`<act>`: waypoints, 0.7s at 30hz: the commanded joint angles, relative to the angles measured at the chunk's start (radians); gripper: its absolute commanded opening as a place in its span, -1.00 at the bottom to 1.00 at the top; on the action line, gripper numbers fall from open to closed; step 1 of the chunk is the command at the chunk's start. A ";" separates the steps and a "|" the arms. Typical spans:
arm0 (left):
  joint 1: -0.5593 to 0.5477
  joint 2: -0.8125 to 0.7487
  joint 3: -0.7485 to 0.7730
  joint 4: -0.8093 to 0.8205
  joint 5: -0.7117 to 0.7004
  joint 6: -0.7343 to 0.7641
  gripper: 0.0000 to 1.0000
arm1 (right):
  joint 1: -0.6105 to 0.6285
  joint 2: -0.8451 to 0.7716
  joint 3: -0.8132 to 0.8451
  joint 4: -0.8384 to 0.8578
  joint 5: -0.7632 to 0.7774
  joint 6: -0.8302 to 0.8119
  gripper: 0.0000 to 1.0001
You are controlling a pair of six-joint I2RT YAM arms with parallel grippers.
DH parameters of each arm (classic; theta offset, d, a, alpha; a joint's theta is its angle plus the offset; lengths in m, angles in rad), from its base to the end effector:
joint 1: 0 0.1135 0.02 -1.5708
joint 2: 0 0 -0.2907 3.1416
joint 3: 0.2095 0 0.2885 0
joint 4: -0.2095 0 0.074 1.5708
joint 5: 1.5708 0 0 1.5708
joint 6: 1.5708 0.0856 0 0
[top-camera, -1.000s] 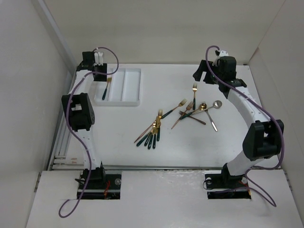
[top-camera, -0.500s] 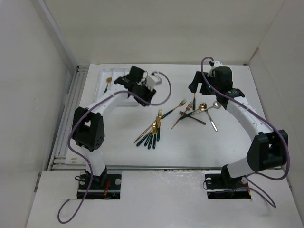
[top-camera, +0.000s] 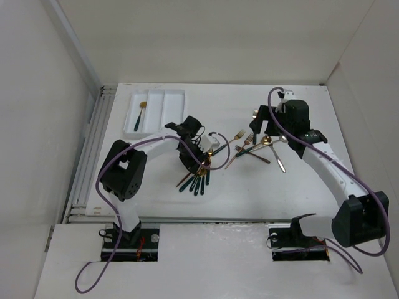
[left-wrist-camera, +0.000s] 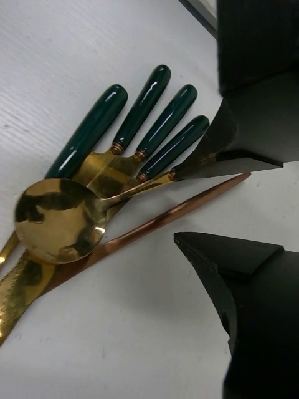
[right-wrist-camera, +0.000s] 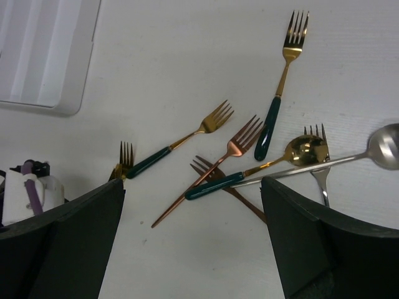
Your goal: Sort the eating utensils into containers
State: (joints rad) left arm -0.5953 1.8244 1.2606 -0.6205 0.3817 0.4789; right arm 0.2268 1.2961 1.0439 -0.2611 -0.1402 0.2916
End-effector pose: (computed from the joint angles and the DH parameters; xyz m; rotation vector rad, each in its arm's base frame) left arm 0.3310 -0.2627 0.1527 1.4837 2.2900 -0.5570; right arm 0.3556 0.0943 0.3030 -0.0181 2.1115 0.4591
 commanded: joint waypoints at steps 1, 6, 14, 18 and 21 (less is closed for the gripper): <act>-0.014 0.007 -0.044 0.008 -0.049 0.023 -0.27 | 0.013 -0.067 -0.044 0.023 0.027 0.023 0.90; -0.023 0.046 -0.064 0.044 -0.058 0.004 -0.29 | 0.013 -0.080 -0.044 0.033 0.048 0.012 0.90; -0.032 0.046 -0.118 0.102 -0.199 -0.034 -0.38 | 0.013 -0.110 -0.044 0.022 0.080 -0.006 0.93; -0.041 0.078 -0.118 0.088 -0.311 -0.074 -0.20 | 0.013 -0.110 -0.044 0.022 0.099 -0.026 0.93; -0.041 0.107 -0.118 0.062 -0.331 -0.083 -0.18 | 0.013 -0.110 -0.044 0.013 0.111 -0.026 0.93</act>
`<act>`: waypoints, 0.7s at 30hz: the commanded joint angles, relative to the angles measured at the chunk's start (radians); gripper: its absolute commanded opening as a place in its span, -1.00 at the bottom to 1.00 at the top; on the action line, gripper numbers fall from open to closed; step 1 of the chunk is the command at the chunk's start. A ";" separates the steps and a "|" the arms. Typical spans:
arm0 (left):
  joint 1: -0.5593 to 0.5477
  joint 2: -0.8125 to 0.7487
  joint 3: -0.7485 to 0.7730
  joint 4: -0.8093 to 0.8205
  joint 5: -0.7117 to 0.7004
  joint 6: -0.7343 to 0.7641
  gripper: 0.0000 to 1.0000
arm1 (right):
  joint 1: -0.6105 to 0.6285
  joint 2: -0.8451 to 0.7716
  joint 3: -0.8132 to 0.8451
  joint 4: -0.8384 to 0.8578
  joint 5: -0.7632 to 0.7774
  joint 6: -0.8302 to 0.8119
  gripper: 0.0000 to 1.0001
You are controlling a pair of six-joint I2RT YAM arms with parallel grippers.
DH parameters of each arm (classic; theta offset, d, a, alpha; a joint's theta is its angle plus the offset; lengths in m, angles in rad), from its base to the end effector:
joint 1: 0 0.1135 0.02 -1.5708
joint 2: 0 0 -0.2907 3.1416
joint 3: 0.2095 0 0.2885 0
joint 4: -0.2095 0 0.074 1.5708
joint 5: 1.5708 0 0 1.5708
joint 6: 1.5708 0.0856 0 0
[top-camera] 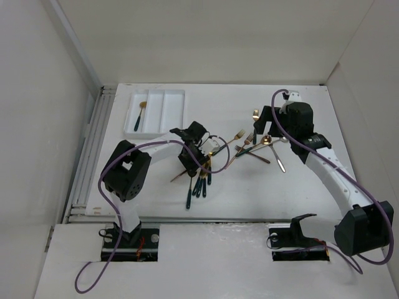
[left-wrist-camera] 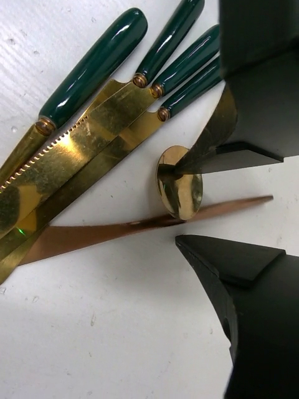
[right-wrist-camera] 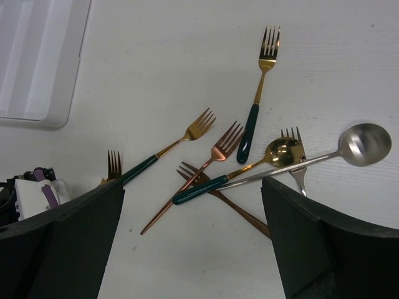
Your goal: Sort the eating utensils into containers
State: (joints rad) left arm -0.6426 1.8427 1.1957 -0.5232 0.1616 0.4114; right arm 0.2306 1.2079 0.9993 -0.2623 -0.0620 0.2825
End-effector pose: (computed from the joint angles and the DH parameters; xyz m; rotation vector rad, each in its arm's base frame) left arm 0.3289 -0.2634 0.1254 1.4214 2.3528 -0.2854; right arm 0.3370 0.0846 0.3132 0.0143 2.0624 0.3826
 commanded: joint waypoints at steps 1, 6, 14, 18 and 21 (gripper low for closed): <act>-0.005 0.099 -0.053 -0.035 -0.122 -0.025 -0.18 | 0.009 -0.022 0.001 0.014 0.033 -0.017 0.93; -0.005 0.086 -0.044 -0.055 -0.099 -0.014 -0.29 | 0.009 -0.031 0.010 0.014 0.042 -0.026 0.95; 0.104 -0.003 -0.044 -0.126 -0.030 0.087 -0.01 | 0.009 -0.031 0.010 0.005 0.051 -0.026 0.95; 0.104 -0.079 -0.010 -0.126 0.045 0.110 0.11 | 0.009 -0.022 0.010 0.005 0.051 -0.026 0.95; 0.094 -0.079 -0.001 -0.117 0.021 0.110 0.13 | 0.009 -0.022 0.010 0.014 0.051 -0.026 0.95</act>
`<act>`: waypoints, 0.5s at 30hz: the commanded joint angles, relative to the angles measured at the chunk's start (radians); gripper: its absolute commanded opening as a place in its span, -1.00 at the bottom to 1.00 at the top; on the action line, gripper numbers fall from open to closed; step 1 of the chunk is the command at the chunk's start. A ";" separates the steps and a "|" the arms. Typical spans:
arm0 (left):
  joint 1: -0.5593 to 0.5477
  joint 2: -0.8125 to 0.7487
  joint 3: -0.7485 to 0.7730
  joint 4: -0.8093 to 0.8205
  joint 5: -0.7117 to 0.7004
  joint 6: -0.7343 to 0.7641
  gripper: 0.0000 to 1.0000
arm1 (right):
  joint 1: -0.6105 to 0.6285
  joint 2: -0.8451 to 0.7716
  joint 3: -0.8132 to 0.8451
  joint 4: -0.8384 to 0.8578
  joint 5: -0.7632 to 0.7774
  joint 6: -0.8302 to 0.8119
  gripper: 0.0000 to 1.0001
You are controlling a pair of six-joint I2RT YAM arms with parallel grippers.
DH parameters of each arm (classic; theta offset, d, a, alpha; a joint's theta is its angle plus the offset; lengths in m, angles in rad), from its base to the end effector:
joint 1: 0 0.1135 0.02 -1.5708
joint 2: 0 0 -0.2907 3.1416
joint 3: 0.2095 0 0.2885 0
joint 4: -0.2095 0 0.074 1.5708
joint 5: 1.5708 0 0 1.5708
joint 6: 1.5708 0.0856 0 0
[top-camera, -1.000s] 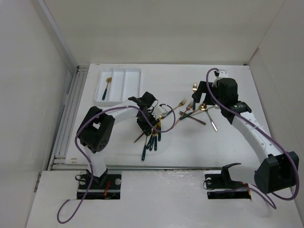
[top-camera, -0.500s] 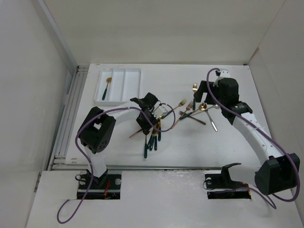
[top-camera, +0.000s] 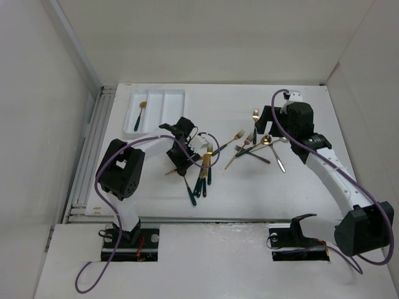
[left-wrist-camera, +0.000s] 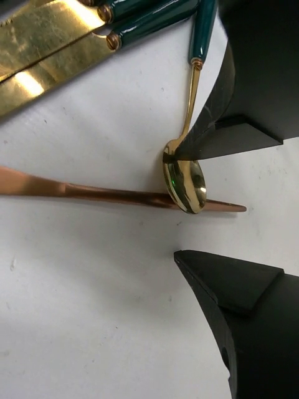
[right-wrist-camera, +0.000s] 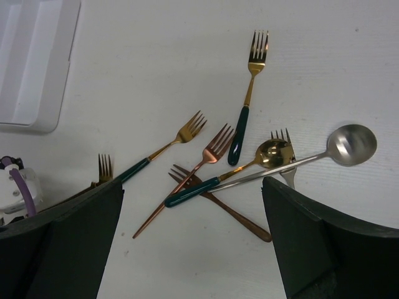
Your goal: Sort the eating utensils into containers
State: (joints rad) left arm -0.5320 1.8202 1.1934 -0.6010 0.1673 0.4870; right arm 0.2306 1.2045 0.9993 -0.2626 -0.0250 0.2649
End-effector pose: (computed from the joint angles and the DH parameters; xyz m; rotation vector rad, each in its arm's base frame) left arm 0.3450 -0.2196 0.1291 1.3975 2.4181 -0.2450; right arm 0.3371 0.0813 0.3142 0.0195 2.0549 0.3349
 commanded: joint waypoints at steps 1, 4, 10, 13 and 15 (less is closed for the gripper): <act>-0.040 -0.041 0.002 -0.039 0.000 0.035 0.13 | 0.009 -0.019 0.019 0.014 0.023 -0.009 0.95; -0.075 -0.029 -0.008 -0.011 -0.003 0.035 0.18 | 0.009 -0.019 0.030 0.014 0.023 -0.018 0.95; -0.117 -0.010 0.044 0.043 0.006 0.004 0.18 | 0.009 -0.019 0.030 -0.004 0.023 -0.027 0.95; -0.126 -0.019 0.077 0.052 0.015 -0.017 0.18 | 0.009 -0.019 0.030 -0.013 0.023 -0.027 0.95; -0.126 -0.044 0.087 0.079 -0.003 -0.033 0.18 | 0.009 -0.019 0.030 -0.013 0.033 -0.027 0.95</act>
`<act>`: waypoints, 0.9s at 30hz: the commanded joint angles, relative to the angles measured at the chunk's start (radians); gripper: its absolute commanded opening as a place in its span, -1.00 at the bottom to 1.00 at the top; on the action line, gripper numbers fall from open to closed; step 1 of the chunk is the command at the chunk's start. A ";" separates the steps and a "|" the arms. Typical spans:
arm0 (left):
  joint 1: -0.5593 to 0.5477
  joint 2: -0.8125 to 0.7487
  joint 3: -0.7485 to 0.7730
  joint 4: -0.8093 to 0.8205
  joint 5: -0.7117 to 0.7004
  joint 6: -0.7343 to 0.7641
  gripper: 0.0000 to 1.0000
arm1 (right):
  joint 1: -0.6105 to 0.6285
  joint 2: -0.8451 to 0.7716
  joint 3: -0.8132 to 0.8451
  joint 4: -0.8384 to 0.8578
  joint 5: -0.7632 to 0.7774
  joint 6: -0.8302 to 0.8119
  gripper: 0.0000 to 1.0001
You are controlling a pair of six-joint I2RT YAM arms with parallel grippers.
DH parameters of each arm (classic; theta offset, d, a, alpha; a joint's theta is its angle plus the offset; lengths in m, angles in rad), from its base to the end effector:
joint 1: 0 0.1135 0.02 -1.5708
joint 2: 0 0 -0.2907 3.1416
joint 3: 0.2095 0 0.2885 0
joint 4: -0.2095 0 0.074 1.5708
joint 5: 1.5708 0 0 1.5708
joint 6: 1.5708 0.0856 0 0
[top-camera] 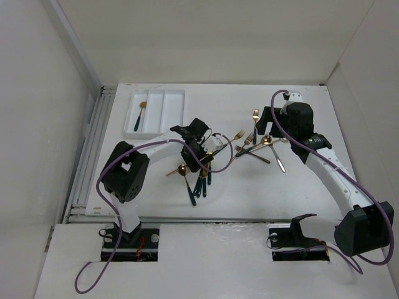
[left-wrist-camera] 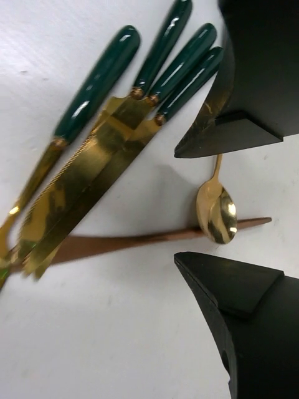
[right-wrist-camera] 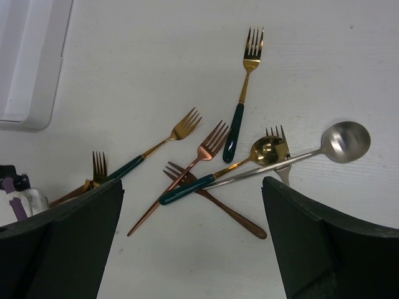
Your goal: Sort the eating utensils into containers
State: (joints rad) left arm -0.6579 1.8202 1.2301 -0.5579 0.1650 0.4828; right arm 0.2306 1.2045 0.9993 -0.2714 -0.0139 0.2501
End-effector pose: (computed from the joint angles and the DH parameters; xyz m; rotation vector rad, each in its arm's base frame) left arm 0.3274 -0.2708 0.1435 1.5103 2.2650 -0.2753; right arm 0.3368 0.0803 0.3129 0.0114 2.0619 0.3129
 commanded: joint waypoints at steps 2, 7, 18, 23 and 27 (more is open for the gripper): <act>0.000 -0.044 0.051 0.059 -0.047 -0.041 0.18 | 0.009 -0.019 0.030 -0.005 0.022 -0.012 0.95; 0.029 0.066 0.080 0.038 -0.121 -0.052 0.15 | 0.009 -0.028 0.021 -0.005 0.022 -0.012 0.95; 0.049 0.112 0.029 -0.008 -0.133 -0.032 -0.12 | 0.009 -0.046 -0.010 -0.005 0.031 -0.012 0.95; 0.138 0.116 0.006 -0.048 -0.118 -0.041 -0.27 | 0.009 -0.055 -0.010 -0.005 0.031 -0.012 0.95; 0.224 0.100 -0.020 -0.059 -0.117 -0.023 -0.36 | 0.009 -0.056 -0.010 -0.005 0.040 -0.012 0.97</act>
State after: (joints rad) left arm -0.4984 1.8973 1.2755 -0.5320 0.1017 0.4362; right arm 0.2306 1.1835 0.9974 -0.2848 0.0048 0.2497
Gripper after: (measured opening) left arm 0.329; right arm 0.984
